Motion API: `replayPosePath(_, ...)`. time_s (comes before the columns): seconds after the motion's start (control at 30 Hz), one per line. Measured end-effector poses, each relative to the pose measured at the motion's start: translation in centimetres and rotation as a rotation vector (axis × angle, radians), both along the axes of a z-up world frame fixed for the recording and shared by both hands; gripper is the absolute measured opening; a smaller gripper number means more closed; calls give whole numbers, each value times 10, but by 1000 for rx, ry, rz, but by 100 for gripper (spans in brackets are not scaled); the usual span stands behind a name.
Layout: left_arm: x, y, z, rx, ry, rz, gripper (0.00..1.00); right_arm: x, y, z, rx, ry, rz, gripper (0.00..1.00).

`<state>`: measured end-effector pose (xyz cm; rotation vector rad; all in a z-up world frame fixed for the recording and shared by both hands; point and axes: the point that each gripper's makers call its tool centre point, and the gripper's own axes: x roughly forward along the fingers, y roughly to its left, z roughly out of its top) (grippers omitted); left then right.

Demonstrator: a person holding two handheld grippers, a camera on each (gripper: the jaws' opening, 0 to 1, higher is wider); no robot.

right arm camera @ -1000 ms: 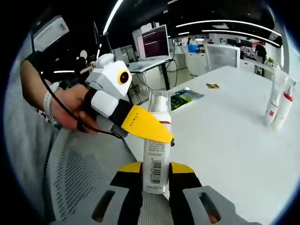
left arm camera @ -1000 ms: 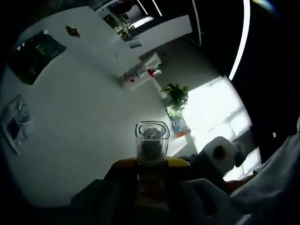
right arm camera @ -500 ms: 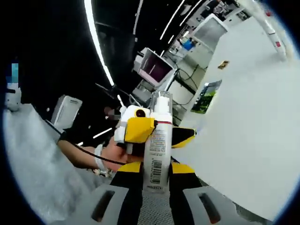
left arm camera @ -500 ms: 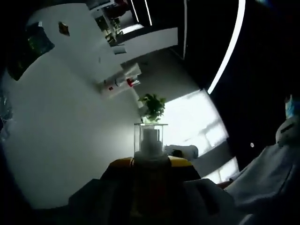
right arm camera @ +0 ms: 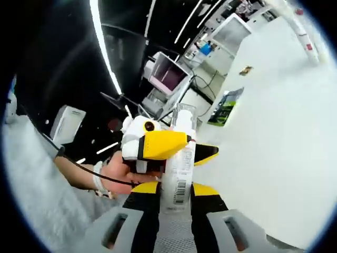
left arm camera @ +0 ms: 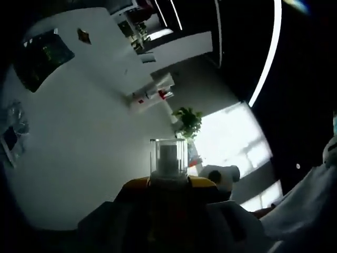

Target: Arrange the skincare products in the storage area until every visible bottle or jar stands upright without overlapping.

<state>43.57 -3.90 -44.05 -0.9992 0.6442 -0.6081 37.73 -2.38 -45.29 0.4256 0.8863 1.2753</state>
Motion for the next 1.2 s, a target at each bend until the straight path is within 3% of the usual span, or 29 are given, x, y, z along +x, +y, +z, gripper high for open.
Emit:
replayPosePath(0.07, 2, 1, -5, 44, 9, 40, 21, 4, -3, -4, -57, -81, -5, 18)
replayPosePath(0.1, 3, 3, -12, 89, 24, 62, 21, 4, -4, -7, -82, -103, -6, 19)
replayPosePath(0.23, 5, 1, -19, 149, 42, 93, 22, 7, -5, -18, -174, -200, 7, 23)
replayPosePath(0.4, 2, -1, -20, 156, 43, 72, 22, 2, -4, -23, -214, -203, 16, 19)
replayPosePath(0.43, 1, -1, -20, 153, 46, 72, 22, 2, -6, -24, -235, -227, 19, 19)
replayPosePath(0.5, -1, -5, -21, 143, 48, 52, 22, 3, -10, -26, -238, -199, 24, 17)
replayPosePath(0.57, -1, -6, -17, 117, 26, 39, 21, 3, -11, -22, -191, -129, 9, 16)
replayPosePath(0.67, 1, -1, -6, -5, 9, 60, 20, 7, -10, -7, -73, -35, -29, 16)
replayPosePath(0.77, -1, 0, 0, -54, -13, 39, 19, 4, -8, -1, -24, -2, -19, 16)
replayPosePath(0.93, -3, -5, 10, -72, -62, 10, 19, 6, -8, 7, 21, 1, -25, 16)
replayPosePath(1.1, -16, -23, 2, -6, -68, -112, 19, 15, -11, 12, 46, -7, -66, 16)
replayPosePath(1.13, -11, -21, 5, -11, -69, -74, 19, 13, -13, 10, 30, -11, -52, 16)
replayPosePath(1.2, -12, -21, 5, -21, -63, -76, 19, 11, -12, 12, 33, -17, -50, 17)
